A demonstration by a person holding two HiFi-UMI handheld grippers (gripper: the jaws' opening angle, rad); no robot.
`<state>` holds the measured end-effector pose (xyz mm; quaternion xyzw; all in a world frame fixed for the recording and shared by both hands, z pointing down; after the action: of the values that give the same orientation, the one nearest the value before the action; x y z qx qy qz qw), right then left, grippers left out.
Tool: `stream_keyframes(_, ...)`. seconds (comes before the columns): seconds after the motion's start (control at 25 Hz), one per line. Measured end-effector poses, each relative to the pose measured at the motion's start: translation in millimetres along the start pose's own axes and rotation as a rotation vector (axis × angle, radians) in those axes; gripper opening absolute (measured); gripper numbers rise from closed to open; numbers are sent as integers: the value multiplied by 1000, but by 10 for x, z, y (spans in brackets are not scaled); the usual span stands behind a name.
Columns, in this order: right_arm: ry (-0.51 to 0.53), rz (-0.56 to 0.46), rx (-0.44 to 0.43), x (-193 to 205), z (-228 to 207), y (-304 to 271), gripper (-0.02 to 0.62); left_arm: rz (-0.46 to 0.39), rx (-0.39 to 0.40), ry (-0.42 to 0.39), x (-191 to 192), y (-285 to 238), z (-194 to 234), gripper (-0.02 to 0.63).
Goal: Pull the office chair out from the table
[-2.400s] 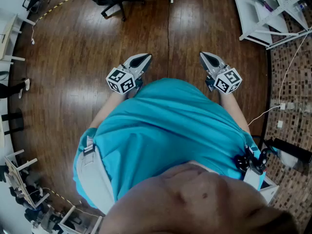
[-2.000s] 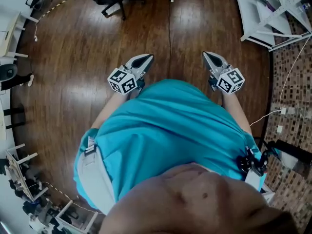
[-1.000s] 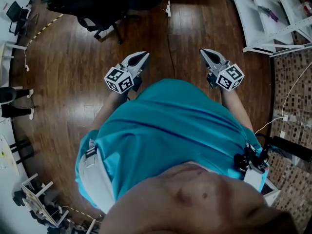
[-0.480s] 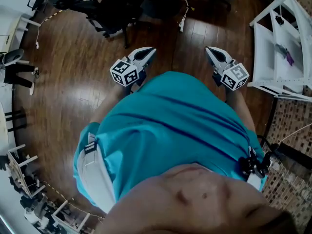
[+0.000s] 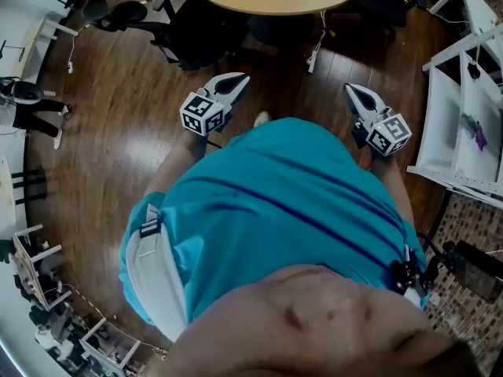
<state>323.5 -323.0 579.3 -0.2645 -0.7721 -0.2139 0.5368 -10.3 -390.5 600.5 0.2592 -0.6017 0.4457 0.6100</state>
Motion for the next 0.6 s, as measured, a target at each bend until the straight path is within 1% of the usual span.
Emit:
stream_keyframes(0.08,-2,-7,24,-115,-170,-439,-3,60,5,-107,-223,-33,566,121)
stream_keyframes(0.12,-14,-11,39,-172,-234,-628,-3,118,7,-170,-332,-28,833,156)
stream_keyframes(0.16,-21,-15,50,-247,-285,-817,-3,192,12,-250,-441,-7,1102,215)
stream_keyframes(0.24,-11,-23,59,-445,-397,-1245,-3,370,30,-453,-682,76,1680,287)
stream_keyframes(0.32,-25,-25,77,-627,-560,-1705,-3,582,46,-669,-892,190,2303,357)
stream_keyframes(0.36,-39,-23,83,-693,-648,-1923,-3,695,58,-771,-955,235,2617,380)
stream_keyframes(0.4,-46,-14,85,-732,-723,-2114,-3,809,75,-860,-969,270,2911,411)
stream_keyframes(0.44,-46,3,83,-736,-777,-2262,-3,924,97,-930,-921,303,3164,446)
stream_keyframes(0.48,-45,21,79,-710,-815,-2358,-3,1034,124,-980,-814,337,3370,475)
stream_keyframes(0.52,-48,32,76,-668,-848,-2414,-3,1131,152,-1014,-665,367,3540,490)
stream_keyframes(0.6,-57,36,66,-584,-927,-2467,-3,1284,208,-1062,-314,395,3821,495)
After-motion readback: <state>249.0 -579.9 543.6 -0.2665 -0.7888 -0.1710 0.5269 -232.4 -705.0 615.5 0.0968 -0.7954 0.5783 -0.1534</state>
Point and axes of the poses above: the fingertips, and each gripper's own axes: y backward along the fingers, z to its left, x out of its underside, the point moved 6 cm from there along y, backward along the fingers, and after that the axes turned 4 degrees about x, right-handed, at the moved point
